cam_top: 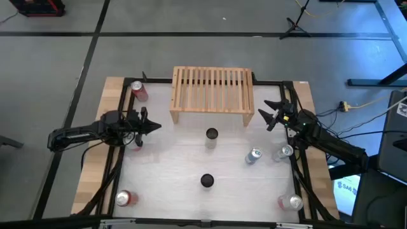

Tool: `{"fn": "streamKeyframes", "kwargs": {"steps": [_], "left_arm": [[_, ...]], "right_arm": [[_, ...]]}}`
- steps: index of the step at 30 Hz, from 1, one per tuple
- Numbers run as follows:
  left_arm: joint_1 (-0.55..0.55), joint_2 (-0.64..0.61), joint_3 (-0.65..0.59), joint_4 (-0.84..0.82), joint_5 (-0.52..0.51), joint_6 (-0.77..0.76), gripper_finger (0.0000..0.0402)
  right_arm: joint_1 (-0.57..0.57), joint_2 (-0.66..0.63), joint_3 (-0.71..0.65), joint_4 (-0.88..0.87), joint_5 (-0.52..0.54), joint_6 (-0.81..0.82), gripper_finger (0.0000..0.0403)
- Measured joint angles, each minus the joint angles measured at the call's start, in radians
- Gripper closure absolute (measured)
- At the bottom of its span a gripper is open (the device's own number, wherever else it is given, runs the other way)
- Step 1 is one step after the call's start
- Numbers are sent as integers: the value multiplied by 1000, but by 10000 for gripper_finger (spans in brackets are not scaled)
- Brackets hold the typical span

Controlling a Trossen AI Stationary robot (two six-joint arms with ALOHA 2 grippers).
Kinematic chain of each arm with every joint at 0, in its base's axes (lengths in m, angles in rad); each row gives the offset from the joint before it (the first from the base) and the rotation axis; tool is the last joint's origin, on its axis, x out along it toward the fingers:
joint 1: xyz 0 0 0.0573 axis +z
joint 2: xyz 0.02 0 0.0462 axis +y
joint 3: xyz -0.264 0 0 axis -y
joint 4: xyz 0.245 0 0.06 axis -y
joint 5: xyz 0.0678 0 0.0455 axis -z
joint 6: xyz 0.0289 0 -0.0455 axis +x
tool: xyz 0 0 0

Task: Place canned beverage on shelf

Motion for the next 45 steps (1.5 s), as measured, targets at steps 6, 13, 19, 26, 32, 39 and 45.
{"fn": "streamKeyframes", "kwargs": {"steps": [6,13,19,26,32,39,45], "left_arm": [[0,0,0,0,0,0,401],[0,0,0,0,0,0,401],[0,0,0,0,0,0,401],[0,0,0,0,0,0,401],[0,0,0,0,0,0,401],[0,0,0,0,0,0,401],[0,0,0,0,0,0,401]], "right_arm": [[0,0,0,0,0,0,104],[0,0,0,0,0,0,104],[0,0,0,0,0,0,104],[0,0,0,0,0,0,104],[0,0,0,0,0,0,104],[0,0,0,0,0,0,104],[0,0,-3,19,1,0,104]]}}
